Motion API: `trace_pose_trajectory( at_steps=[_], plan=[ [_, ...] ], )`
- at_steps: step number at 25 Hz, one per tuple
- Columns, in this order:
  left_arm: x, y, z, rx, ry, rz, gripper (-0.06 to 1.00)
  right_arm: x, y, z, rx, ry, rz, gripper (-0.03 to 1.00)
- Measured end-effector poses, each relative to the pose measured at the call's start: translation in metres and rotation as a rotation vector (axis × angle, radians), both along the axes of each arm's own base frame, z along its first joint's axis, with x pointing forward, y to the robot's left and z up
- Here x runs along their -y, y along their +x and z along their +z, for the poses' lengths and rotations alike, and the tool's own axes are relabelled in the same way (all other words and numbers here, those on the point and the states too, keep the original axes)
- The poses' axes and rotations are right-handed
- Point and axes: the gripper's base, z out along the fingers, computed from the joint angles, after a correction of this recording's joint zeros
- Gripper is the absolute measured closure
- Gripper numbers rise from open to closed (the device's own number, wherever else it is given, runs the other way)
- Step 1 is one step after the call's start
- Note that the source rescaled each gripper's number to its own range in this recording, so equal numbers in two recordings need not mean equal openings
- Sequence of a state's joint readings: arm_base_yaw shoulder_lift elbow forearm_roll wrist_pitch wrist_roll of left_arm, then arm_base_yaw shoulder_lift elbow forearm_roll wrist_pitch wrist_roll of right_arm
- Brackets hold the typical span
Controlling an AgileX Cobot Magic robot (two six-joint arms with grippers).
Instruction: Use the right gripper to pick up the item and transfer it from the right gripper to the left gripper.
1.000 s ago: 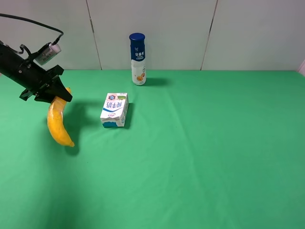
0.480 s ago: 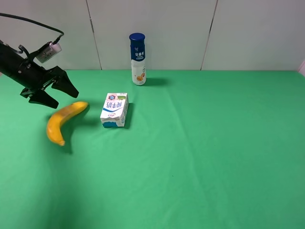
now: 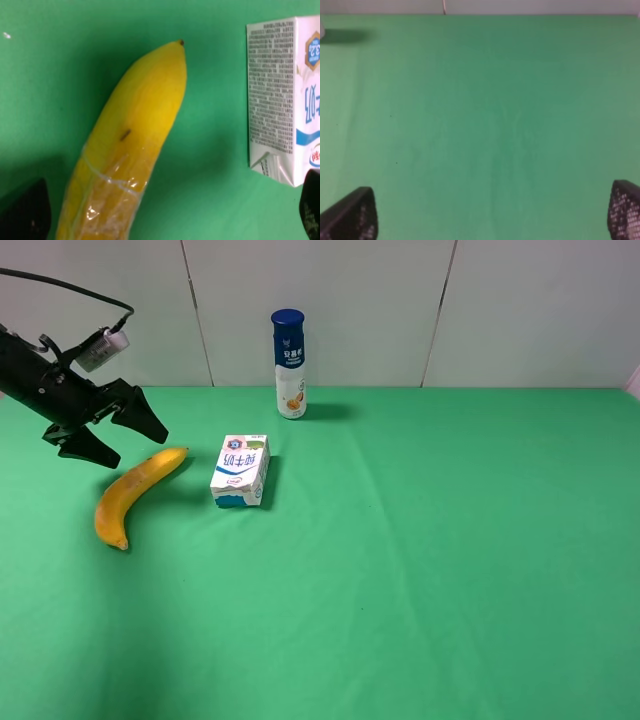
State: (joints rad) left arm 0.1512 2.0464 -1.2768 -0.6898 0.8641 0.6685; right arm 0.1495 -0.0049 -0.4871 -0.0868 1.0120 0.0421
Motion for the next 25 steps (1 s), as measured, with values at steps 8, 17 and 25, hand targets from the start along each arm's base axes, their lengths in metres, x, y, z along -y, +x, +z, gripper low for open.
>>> trace_pose_trajectory(
  at_steps=[8, 17, 25],
  plan=[
    [-0.003, 0.009, 0.025, 0.013, 0.026, 0.020, -0.05, 0.000, 0.000, 0.000, 0.000, 0.000, 0.000, -0.03],
    [-0.012, -0.017, 0.120, 0.196, 0.198, 0.071, -0.05, 0.000, 0.000, 0.000, 0.000, 0.000, 0.000, -0.03],
    [-0.011, -0.075, 0.211, 0.394, 0.314, 0.098, -0.05, 0.000, 0.000, 0.000, 0.001, 0.000, 0.000, -0.03]
  ],
)
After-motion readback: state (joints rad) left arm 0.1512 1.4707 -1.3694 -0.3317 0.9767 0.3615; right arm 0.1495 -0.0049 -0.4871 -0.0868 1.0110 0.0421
